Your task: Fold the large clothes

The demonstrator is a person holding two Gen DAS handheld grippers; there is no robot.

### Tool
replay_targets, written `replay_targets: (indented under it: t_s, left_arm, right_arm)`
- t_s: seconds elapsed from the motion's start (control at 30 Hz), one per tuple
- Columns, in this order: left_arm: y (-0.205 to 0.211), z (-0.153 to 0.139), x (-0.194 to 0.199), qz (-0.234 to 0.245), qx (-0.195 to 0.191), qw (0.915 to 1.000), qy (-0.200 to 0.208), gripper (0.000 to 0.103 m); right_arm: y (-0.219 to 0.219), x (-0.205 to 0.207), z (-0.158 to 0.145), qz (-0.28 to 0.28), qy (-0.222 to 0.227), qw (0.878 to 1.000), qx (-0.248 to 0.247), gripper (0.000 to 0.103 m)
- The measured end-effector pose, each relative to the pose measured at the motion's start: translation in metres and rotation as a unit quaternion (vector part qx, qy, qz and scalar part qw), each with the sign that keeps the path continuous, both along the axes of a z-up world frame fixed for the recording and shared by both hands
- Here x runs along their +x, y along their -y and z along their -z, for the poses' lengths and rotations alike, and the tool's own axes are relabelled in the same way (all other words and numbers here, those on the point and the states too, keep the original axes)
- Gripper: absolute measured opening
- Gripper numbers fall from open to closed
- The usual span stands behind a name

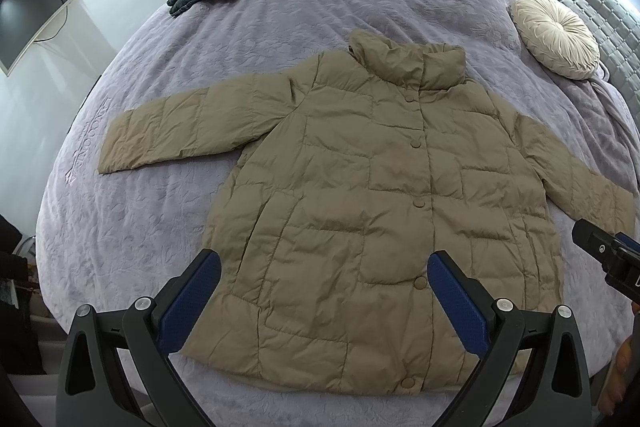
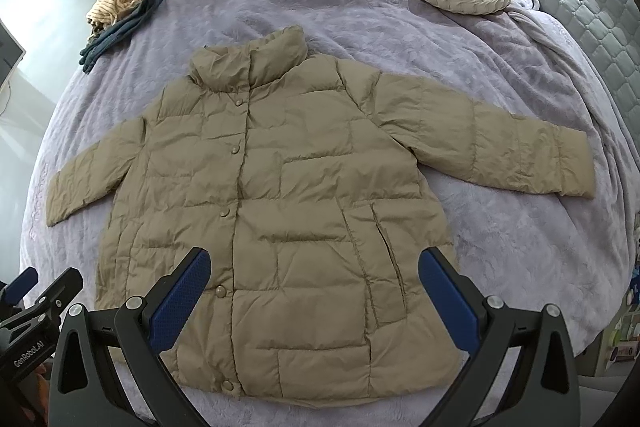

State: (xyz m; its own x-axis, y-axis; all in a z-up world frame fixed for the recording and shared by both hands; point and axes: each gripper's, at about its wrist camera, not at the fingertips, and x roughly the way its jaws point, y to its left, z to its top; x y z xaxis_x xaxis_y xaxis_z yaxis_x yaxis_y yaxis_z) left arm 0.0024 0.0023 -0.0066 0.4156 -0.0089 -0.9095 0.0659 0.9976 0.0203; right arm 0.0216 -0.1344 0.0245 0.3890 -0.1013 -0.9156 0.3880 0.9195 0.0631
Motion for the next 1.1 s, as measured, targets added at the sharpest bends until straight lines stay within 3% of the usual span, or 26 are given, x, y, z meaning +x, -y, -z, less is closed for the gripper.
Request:
replay_targets:
  t_s: [0.17,0.4,0.63,0.87,1.1]
  left_arm:
    - [-0.001,0.0,0.0,0.0,0.002,1.0,0.003,0.103]
    - [-0.002,0.0,-0.001,-0.002,0.004,1.0,-0.004,0.103]
    - [-0.006,-0.001,-0.007,-0.004,0.001,1.0,-0.007,0.103]
    - [-0.013,0.005,-0.013,-0.017,0.01,0.9986,-0.049,0.103]
    - [-0.055,0.015,-0.016,-0.054,-0.024,0.9972,-0.047,0.103]
  right_arm:
    - [0.0,0.0,0.001,0.001,-0.019,1.0,-0.006,0.103]
    - [-0.001,-0.001,0.001,0.0,-0.009,1.0,-0.024,0.103]
    - [0.001,-0.004,0.003,0.0,-0.026,1.0,0.006,0.103]
    - [-0.004,-0.001,0.019,-0.019,-0.055,0.998,0.026,0.103]
    - [-0.039,0.011,0.039,-0.065,-0.064,0.995,0.048,0.103]
